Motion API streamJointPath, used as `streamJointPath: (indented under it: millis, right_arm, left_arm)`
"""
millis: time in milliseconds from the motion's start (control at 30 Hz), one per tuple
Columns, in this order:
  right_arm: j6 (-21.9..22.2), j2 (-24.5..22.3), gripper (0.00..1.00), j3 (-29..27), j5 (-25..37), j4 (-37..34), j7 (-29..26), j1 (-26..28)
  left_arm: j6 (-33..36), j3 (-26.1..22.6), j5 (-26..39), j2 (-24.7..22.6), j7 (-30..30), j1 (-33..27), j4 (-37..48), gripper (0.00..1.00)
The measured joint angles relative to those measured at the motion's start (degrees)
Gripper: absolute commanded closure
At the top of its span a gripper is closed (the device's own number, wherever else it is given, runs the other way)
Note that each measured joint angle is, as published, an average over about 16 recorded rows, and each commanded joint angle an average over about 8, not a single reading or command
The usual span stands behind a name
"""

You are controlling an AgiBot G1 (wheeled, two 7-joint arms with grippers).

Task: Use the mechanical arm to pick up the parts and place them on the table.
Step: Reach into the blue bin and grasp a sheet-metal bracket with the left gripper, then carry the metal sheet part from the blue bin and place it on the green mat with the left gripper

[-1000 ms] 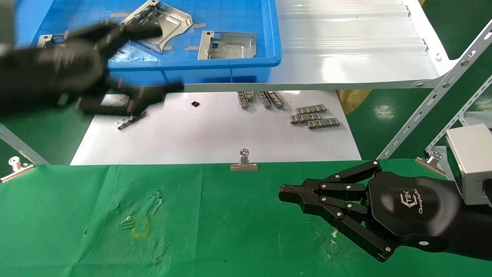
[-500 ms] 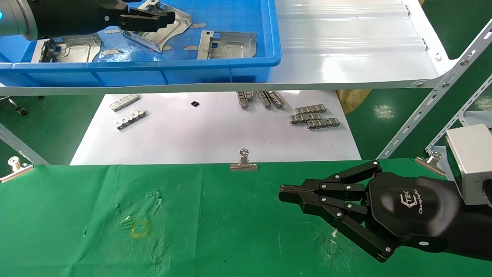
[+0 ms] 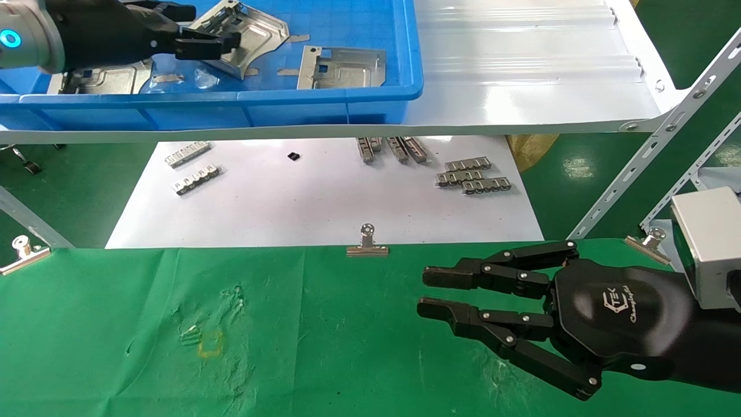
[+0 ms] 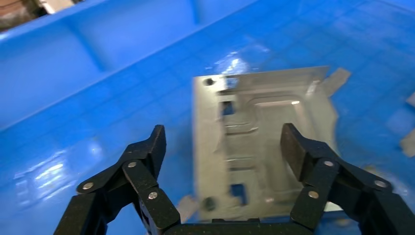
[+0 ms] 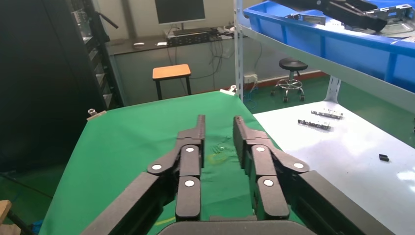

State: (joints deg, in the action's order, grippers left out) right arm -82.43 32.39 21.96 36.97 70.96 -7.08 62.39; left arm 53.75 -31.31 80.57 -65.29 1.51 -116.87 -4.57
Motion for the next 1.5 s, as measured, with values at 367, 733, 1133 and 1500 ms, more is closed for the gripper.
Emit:
streamJointPath:
  millis: [367,733,1133,1500]
  right_arm:
    - [0.0,0.0,0.00,0.0,0.0,0.0,0.0,0.0]
    - [0.0,0.0,0.00,0.0,0.0,0.0,0.0,0.0]
    - [0.0,0.0,0.00,0.0,0.0,0.0,0.0,0.0]
    - [0.0,0.0,0.00,0.0,0.0,0.0,0.0,0.0]
  left_arm:
    - [-2.0,0.2,-0.2,-0.5,-1.0,-0.7,2.7,1.00]
    - [-0.8,1.2,-1.7,0.1,-2.2,-1.0,3.3,1.00]
    - [5.1,4.6,-6.6,2.8,-6.3,-0.8,1.7,1.00]
    - [28.2,5.7,-11.0,8.2,-8.8,1.0,-5.9,1.00]
